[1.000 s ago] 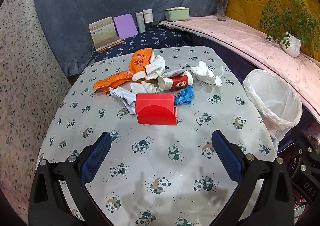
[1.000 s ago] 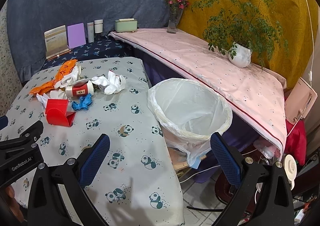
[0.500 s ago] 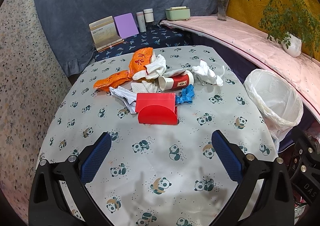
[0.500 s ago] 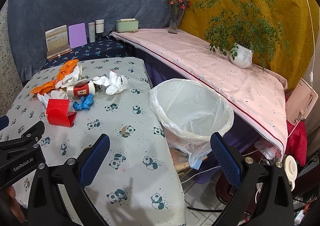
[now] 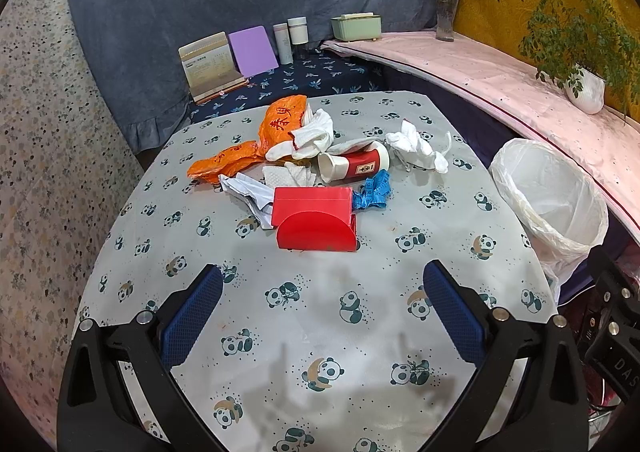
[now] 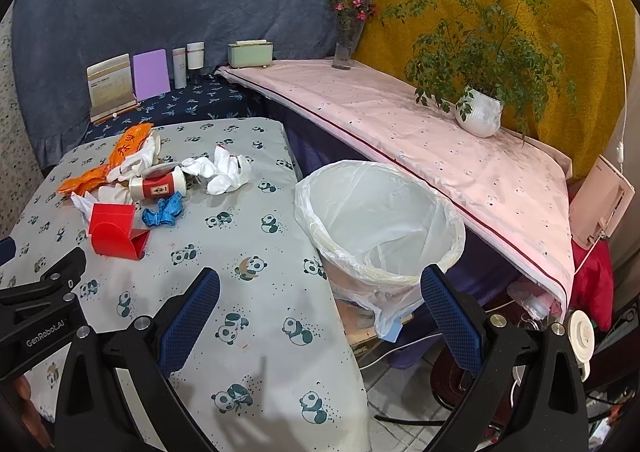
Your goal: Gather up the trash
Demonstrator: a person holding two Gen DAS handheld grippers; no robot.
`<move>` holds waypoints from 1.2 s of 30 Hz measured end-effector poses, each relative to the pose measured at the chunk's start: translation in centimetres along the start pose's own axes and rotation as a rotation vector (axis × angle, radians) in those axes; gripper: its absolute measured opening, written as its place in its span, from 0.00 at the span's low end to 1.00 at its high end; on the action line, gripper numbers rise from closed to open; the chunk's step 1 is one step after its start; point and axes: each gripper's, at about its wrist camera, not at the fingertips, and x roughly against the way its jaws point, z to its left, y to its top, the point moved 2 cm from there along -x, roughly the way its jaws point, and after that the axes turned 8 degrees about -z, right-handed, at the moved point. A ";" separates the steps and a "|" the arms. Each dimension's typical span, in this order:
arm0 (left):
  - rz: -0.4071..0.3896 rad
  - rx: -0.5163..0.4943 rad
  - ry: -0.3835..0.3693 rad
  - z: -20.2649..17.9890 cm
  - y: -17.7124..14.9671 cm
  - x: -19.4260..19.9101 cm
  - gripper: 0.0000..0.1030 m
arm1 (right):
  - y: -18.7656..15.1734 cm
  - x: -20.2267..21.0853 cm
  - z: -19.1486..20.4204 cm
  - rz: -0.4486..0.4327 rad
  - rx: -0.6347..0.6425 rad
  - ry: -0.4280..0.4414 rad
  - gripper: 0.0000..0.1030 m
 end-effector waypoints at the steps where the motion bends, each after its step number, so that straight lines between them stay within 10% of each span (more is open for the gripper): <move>1: 0.000 -0.001 0.000 0.0 0.0 0.0 0.93 | 0.0 0.0 0.0 -0.001 0.000 0.000 0.93; 36: 0.112 0.175 -0.060 6.8 -0.8 -11.5 0.93 | 0.6 -9.4 6.1 0.060 0.023 0.046 0.93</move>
